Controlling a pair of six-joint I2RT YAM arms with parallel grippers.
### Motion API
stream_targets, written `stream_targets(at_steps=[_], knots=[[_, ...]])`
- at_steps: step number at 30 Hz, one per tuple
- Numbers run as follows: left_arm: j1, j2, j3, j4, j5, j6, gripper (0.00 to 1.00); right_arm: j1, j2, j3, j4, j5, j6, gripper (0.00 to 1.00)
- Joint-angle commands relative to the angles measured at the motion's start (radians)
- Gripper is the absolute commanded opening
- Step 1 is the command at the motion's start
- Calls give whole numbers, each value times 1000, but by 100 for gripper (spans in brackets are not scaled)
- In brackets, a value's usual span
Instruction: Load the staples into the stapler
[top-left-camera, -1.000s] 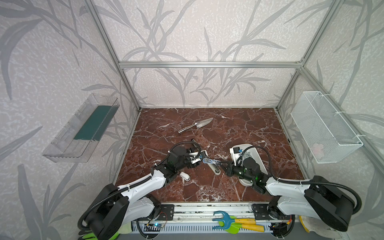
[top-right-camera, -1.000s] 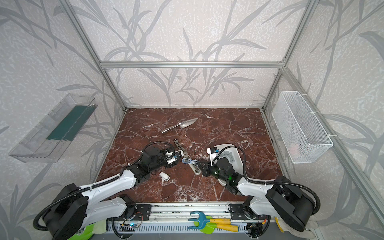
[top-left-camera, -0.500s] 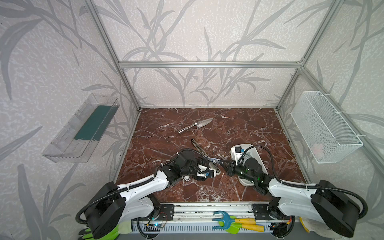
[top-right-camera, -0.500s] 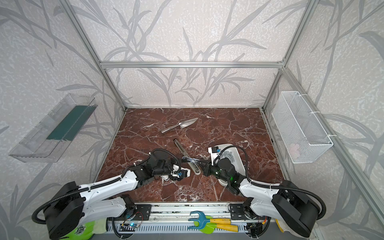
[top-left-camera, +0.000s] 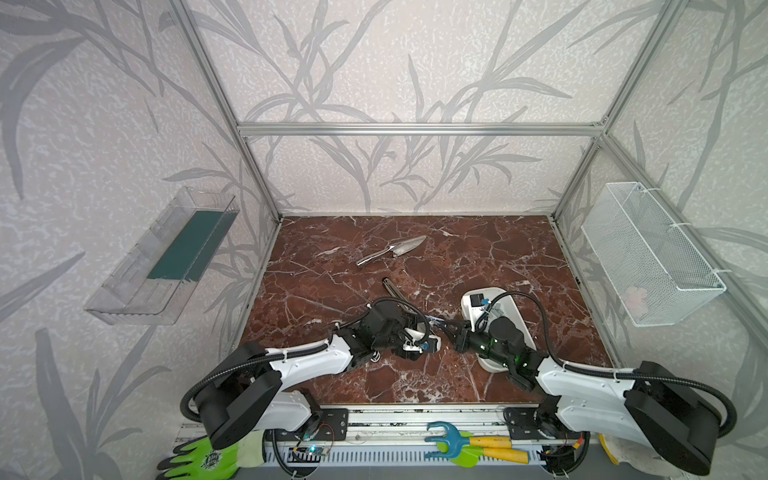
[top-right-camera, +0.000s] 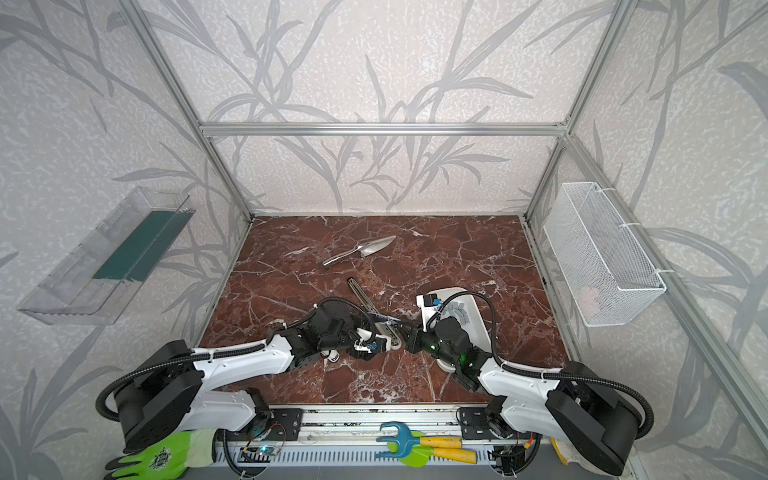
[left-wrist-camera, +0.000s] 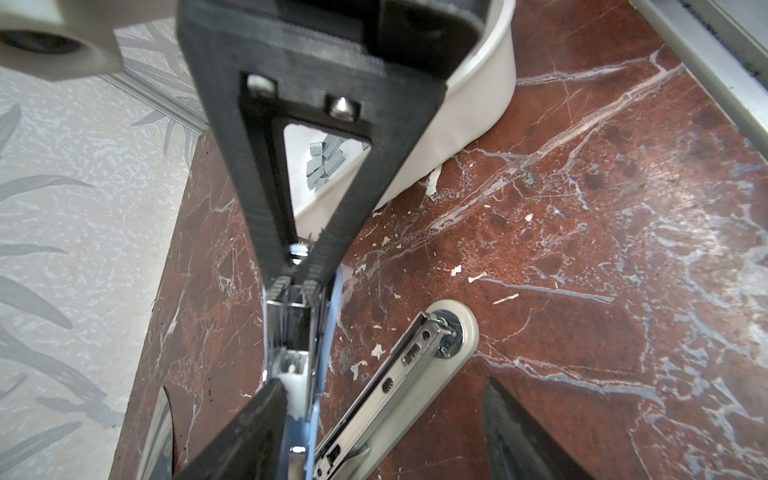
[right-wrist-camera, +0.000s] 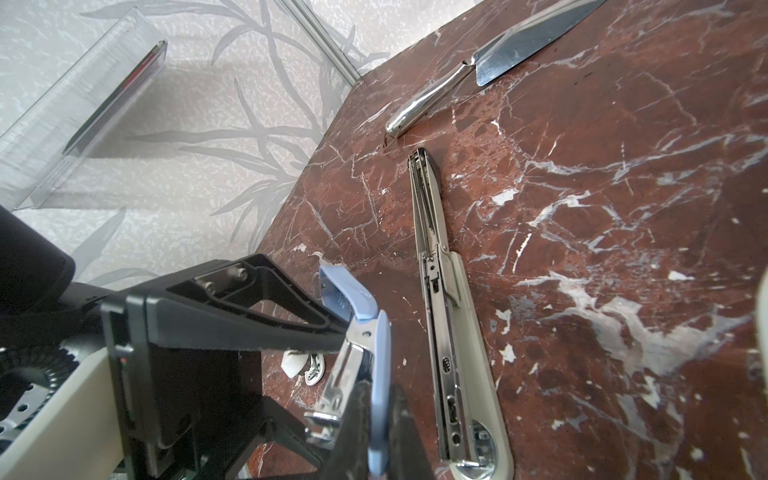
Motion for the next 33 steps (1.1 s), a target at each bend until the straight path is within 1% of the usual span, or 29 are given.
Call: stream_targets(at_steps=[1, 6, 11, 16, 20, 23, 27, 33], knots=[[-7, 27, 48, 51, -11, 18, 70, 29, 11, 8, 82, -74, -11, 0], [-10, 32, 52, 53, -26, 20, 66, 36, 20, 10, 79, -62, -14, 0], [-10, 0, 28, 88, -36, 9, 69, 36, 29, 16, 58, -43, -14, 0], [-10, -81, -39, 177, -60, -12, 70, 36, 49, 19, 30, -5, -8, 0], [-10, -142, -61, 138, -88, -5, 70, 36, 67, 24, 36, -6, -6, 0], [-10, -165, -66, 100, -85, -1, 71, 36, 82, 30, 43, -15, -3, 0], [-11, -144, -59, 82, -70, 6, 74, 39, 98, 24, 122, -65, 1, 0], [-10, -86, -37, 57, -17, 25, 77, 66, 77, 30, 102, -48, -14, 0]])
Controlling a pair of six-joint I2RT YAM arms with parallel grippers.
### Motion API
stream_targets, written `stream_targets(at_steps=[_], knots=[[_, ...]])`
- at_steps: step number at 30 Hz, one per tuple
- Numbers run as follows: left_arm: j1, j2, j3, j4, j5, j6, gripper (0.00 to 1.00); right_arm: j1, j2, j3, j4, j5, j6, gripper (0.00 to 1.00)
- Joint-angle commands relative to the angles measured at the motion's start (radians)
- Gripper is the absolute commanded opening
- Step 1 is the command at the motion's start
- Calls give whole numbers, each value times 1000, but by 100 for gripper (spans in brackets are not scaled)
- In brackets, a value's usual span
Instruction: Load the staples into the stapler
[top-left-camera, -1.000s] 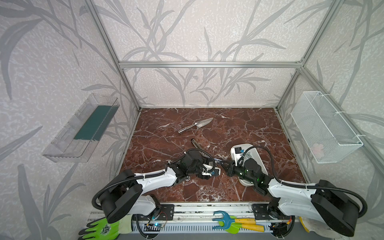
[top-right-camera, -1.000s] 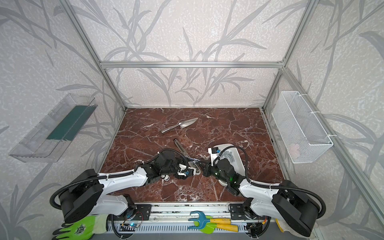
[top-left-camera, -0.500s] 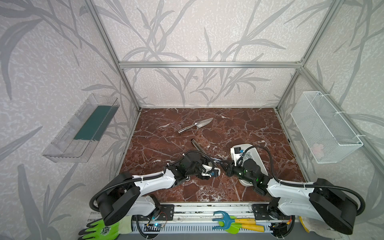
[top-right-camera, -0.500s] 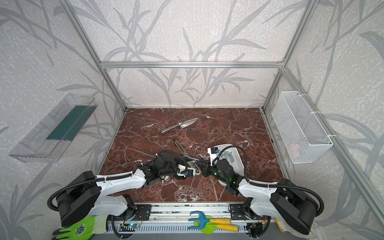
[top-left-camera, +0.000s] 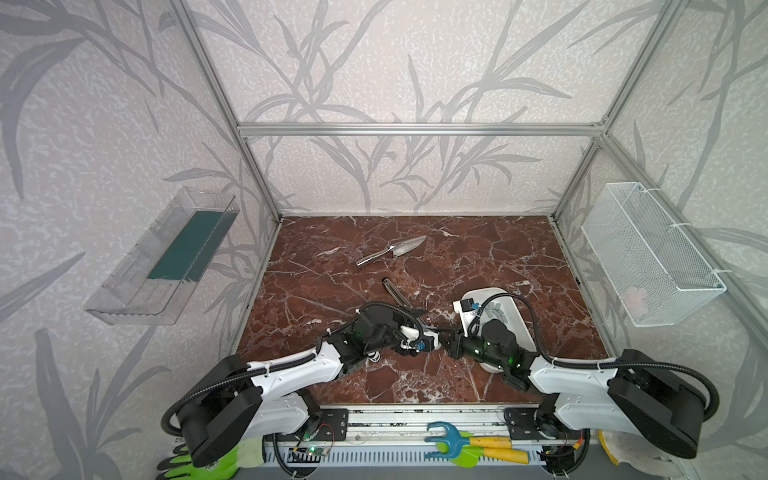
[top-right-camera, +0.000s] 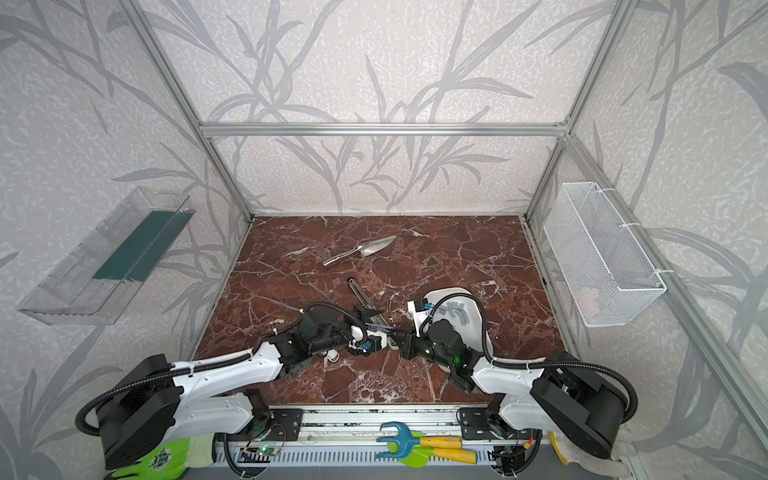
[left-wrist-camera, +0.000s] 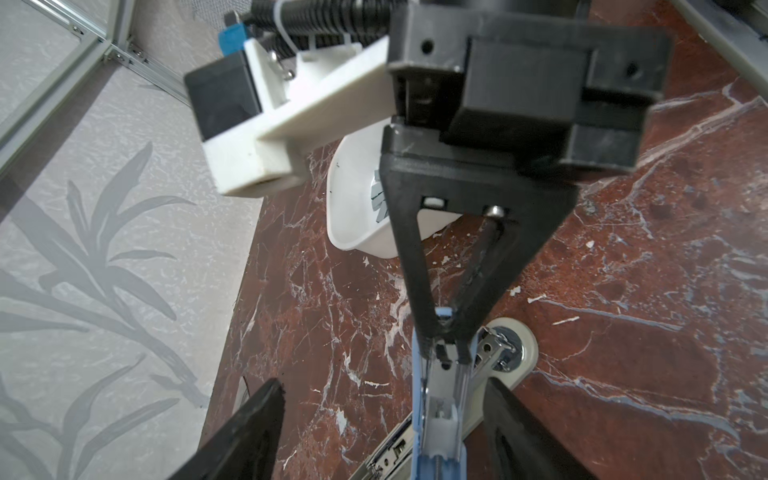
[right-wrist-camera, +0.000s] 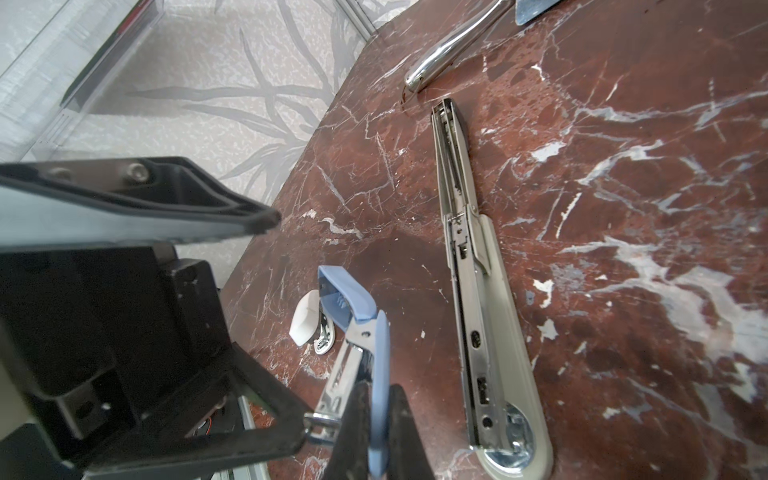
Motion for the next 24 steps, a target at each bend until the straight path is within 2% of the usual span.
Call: stream_targets(at_steps=[1, 3, 6, 11, 13, 15, 20, 24], knots=[[-2, 35, 17, -31, 38, 26, 77, 15, -21, 22, 39, -5, -17, 0], [-1, 53, 25, -32, 38, 27, 76, 18, -28, 24, 32, -2, -18, 0], [-1, 73, 37, -28, 37, 28, 68, 26, -32, 24, 35, -2, -17, 0], [-1, 115, 74, -62, 46, 44, 43, 32, -26, 28, 41, -11, -6, 0], [-1, 134, 85, -67, 39, 53, 28, 33, -14, 29, 54, -18, -1, 0], [0, 148, 90, -63, 33, 64, 18, 34, -2, 29, 64, -19, 3, 0], [2, 153, 93, -75, 28, 86, 9, 33, 9, 42, 39, -2, -3, 1], [19, 135, 133, -260, 46, 136, 3, 29, -30, 31, -22, 57, -28, 16]])
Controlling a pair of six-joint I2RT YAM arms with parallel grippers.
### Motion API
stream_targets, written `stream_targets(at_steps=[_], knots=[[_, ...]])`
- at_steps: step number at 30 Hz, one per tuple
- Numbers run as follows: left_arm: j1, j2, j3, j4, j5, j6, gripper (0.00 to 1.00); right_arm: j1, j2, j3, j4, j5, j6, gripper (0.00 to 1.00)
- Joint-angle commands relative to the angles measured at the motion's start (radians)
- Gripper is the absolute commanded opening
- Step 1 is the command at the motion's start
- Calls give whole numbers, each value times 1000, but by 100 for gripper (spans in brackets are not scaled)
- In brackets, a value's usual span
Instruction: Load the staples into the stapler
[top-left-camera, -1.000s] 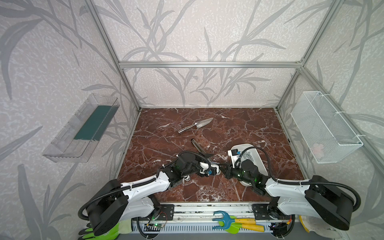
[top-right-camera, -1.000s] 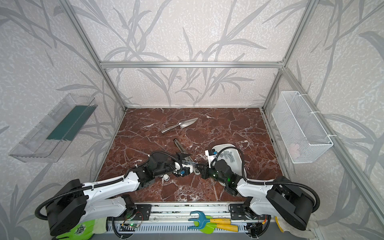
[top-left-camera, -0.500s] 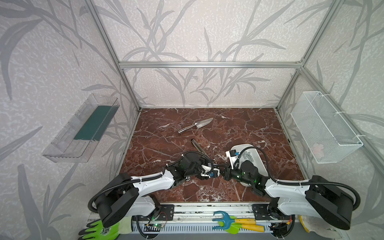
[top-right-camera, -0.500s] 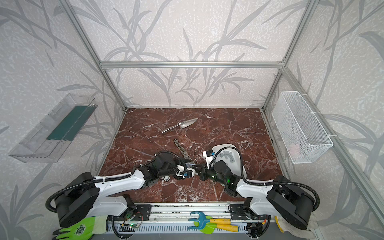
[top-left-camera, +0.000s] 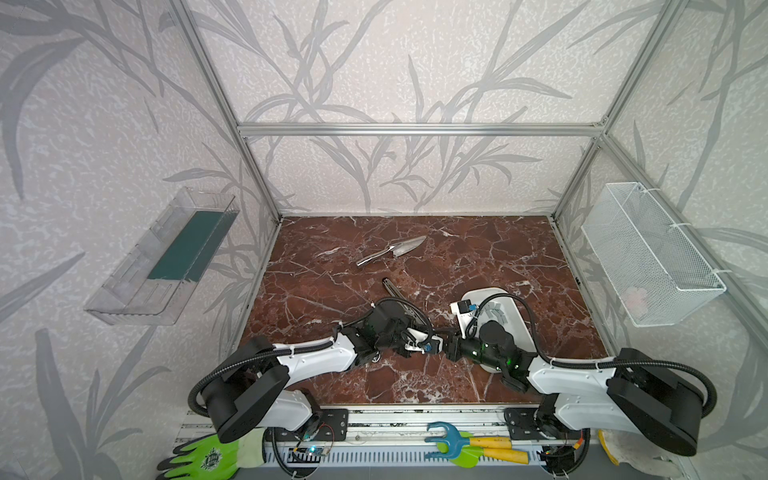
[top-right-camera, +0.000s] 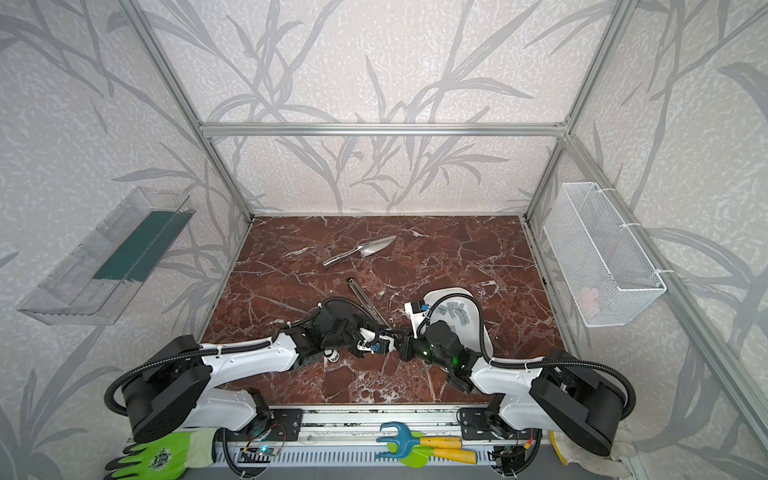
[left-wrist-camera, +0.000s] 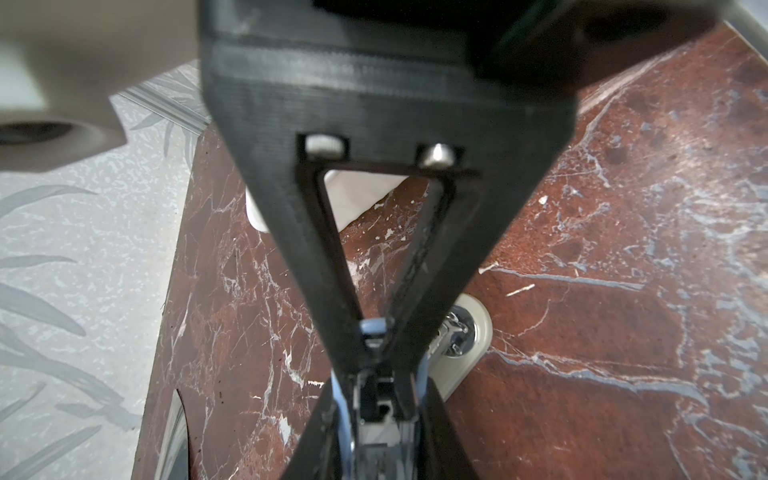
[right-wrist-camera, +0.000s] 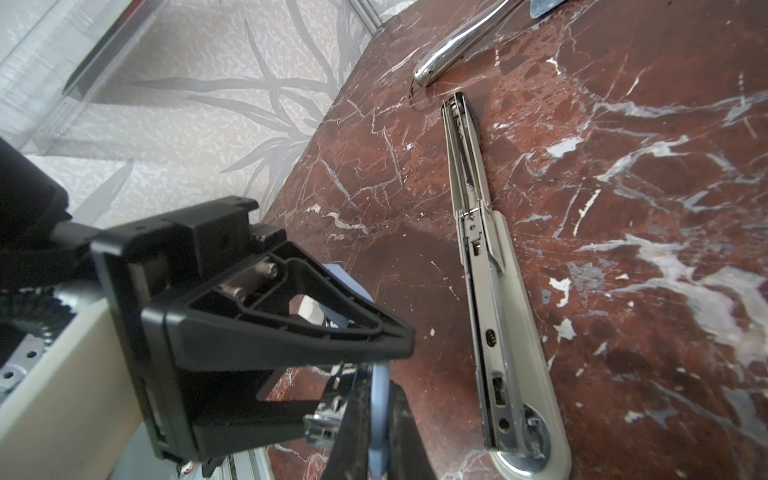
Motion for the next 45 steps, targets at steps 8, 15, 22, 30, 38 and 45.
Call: stream_targets(at_steps=[8, 15, 22, 30, 38, 45], knots=[[35, 25, 154, -479, 2, 111, 0, -17, -258, 4, -287, 158, -111, 24], [26, 44, 175, -629, 108, 93, 0, -36, -415, -53, -416, 285, -146, 28], [21, 127, 208, -635, 9, 38, 0, -63, -624, -106, -483, 164, -230, 33], [-5, 253, 336, -787, 42, 151, 0, -64, -729, -120, -538, 208, -242, 39], [-8, 329, 409, -832, 19, 166, 19, -64, -616, -95, -486, 209, -245, 39], [-3, 265, 373, -747, 10, 124, 66, -63, -586, -76, -476, 222, -255, 41]])
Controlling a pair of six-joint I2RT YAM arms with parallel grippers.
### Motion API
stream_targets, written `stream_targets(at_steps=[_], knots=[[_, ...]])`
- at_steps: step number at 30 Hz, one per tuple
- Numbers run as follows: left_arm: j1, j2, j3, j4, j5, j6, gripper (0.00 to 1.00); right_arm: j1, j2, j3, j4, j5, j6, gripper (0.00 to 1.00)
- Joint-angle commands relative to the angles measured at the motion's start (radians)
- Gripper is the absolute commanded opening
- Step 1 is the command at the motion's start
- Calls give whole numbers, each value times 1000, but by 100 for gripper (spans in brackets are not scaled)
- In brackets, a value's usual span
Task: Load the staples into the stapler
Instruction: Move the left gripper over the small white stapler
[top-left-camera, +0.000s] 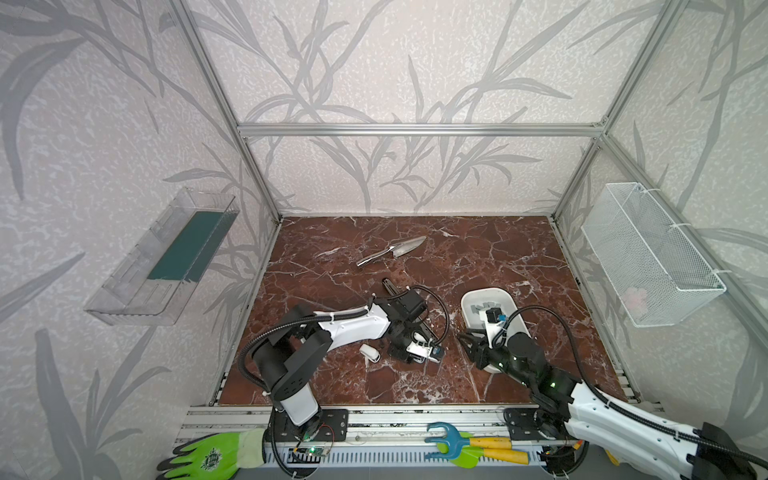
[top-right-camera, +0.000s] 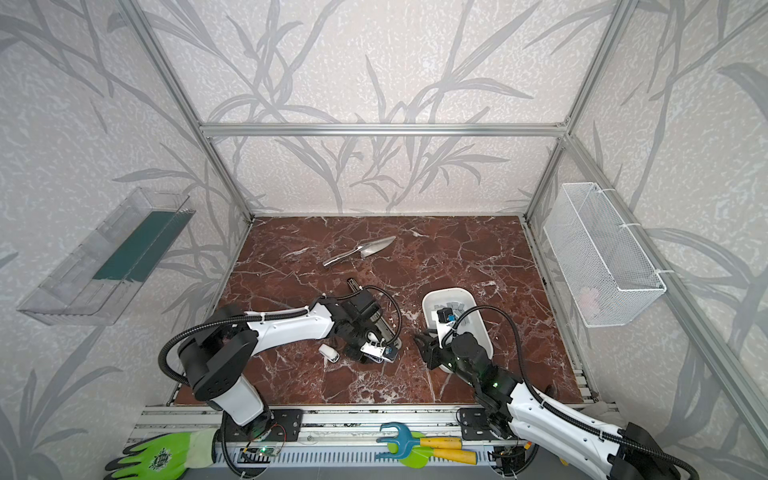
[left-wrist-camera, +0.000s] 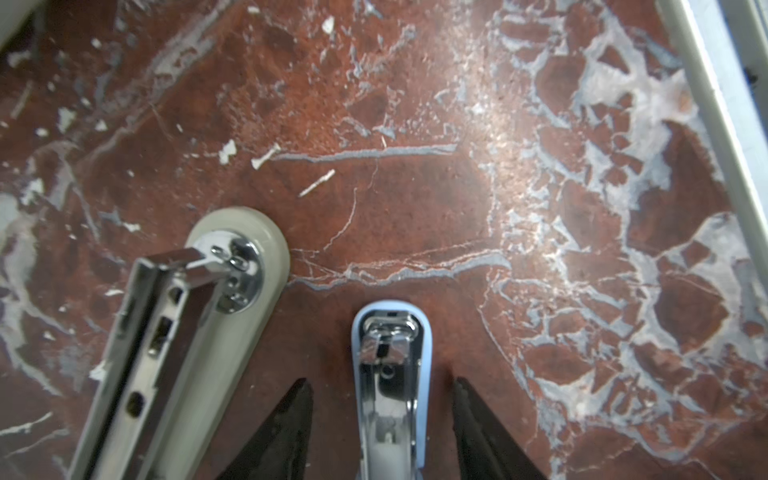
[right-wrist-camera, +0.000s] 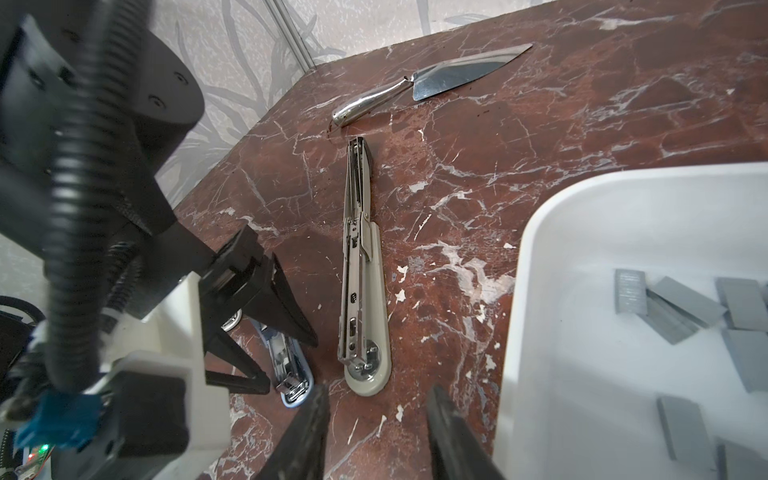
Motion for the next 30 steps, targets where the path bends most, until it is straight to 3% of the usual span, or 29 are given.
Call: stream_targets(at_steps=[1, 5, 8, 9, 10, 13, 15, 21, 25, 28, 30], knots=[[0, -39, 3, 4, 2, -5, 70, -2, -5, 32, 37, 24, -19, 41], [0, -88, 10, -18, -1, -22, 72, -2, -20, 36, 25, 36, -40, 42], [0, -187, -58, 78, -16, -34, 77, -1, -32, 57, -19, 33, -87, 43], [-3, -234, -99, 158, -33, -92, 99, -1, -35, 63, -28, 29, -106, 44], [-2, -280, -148, 251, -64, -129, 99, -1, -38, 65, -28, 22, -125, 44], [-8, -425, -284, 490, -159, -223, 99, -2, -50, 65, -5, -21, -179, 47], [-6, -522, -348, 617, -218, -370, 99, 0, -55, 68, 6, -42, -206, 49], [-2, -757, -393, 616, -302, -620, 99, 0, -41, 74, 33, -88, -245, 50], [-2, -804, -436, 662, -313, -700, 99, 0, -25, 77, 42, -85, -245, 51], [-2, -756, -379, 486, -355, -656, 78, 0, -29, 74, 32, -90, -244, 51], [-5, -704, -338, 366, -400, -618, 70, 0, -41, 62, 31, -94, -242, 51]])
